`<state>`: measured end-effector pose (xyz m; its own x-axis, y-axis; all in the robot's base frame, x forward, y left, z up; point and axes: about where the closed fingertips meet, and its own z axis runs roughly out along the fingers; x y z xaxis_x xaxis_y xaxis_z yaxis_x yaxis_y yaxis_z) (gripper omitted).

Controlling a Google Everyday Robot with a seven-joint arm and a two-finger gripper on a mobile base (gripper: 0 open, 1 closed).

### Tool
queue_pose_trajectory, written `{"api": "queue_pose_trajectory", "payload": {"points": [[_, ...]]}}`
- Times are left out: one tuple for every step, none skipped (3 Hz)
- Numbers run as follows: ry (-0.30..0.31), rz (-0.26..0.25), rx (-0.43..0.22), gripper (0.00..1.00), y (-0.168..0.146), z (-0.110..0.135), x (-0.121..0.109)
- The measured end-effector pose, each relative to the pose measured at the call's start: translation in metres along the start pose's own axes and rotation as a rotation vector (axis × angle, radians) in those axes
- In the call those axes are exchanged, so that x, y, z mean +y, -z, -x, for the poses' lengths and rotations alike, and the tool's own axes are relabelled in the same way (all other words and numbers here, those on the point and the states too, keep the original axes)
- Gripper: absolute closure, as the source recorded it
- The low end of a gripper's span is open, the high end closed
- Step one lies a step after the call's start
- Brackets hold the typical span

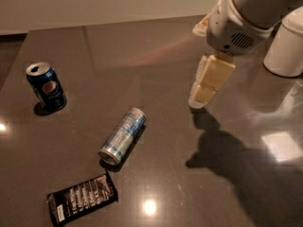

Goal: Knock pepsi can over

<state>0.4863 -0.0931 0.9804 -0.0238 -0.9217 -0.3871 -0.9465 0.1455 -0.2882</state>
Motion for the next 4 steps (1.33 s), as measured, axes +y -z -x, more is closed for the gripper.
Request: {"api": "queue_pose_trajectory", "payload": {"points": [[0.027, 0.024, -0.059, 0.0, -0.031, 0.045, -0.002], [0.017, 0.047, -0.138, 0.0, -0.064, 0.097, -0.001], [-0.024, 0.083, -0.215, 0.0, -0.086, 0.134, 0.003], [-0.089, 0.126, -0.31, 0.0, -0.111, 0.174, 0.009]]}}
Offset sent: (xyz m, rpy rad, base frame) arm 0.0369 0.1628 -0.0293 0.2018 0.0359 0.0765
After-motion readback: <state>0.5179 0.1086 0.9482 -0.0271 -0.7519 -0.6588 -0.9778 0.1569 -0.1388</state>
